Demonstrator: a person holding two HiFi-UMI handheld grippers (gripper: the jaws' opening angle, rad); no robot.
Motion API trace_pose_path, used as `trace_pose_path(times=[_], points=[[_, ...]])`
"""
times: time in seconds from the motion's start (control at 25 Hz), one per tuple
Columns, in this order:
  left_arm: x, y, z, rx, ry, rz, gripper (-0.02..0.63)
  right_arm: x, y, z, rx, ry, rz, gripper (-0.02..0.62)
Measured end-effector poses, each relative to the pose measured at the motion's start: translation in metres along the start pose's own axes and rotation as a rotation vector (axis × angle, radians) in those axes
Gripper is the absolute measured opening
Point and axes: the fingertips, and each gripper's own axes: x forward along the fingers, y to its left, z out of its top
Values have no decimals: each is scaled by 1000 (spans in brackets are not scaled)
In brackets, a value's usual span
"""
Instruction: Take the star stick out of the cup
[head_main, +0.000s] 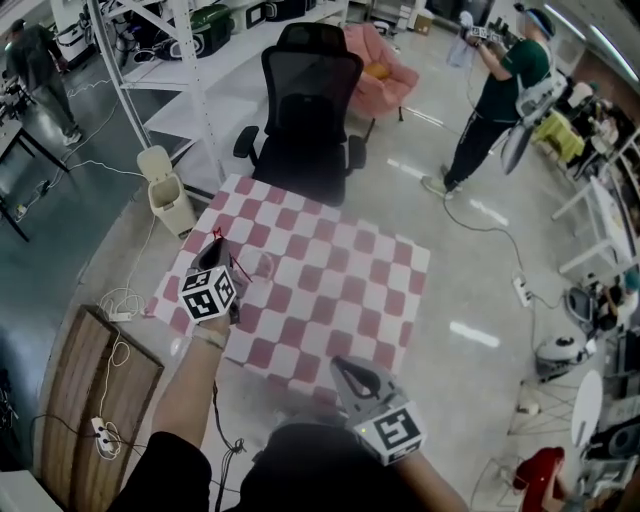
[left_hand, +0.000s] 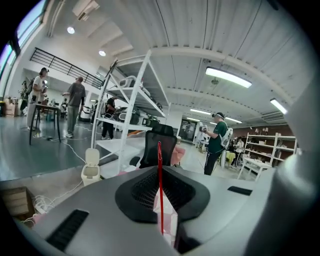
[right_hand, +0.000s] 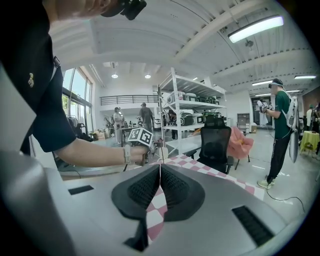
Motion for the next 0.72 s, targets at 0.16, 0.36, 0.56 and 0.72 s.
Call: trace_pose_path(times=[0.16, 0.36, 0.56, 0.72], points=[[-32, -6, 33, -17, -85, -23, 54, 6, 10, 6, -13, -15, 35, 8], [-86, -8, 78, -75, -197, -43, 52, 18, 25, 18, -43, -38, 93, 8], [-139, -2, 92, -102, -252, -43, 52, 32, 37, 33, -46, -73, 150, 8], [-178, 6, 84, -115, -261, -22, 52, 44, 51, 40, -48, -94, 198, 8]])
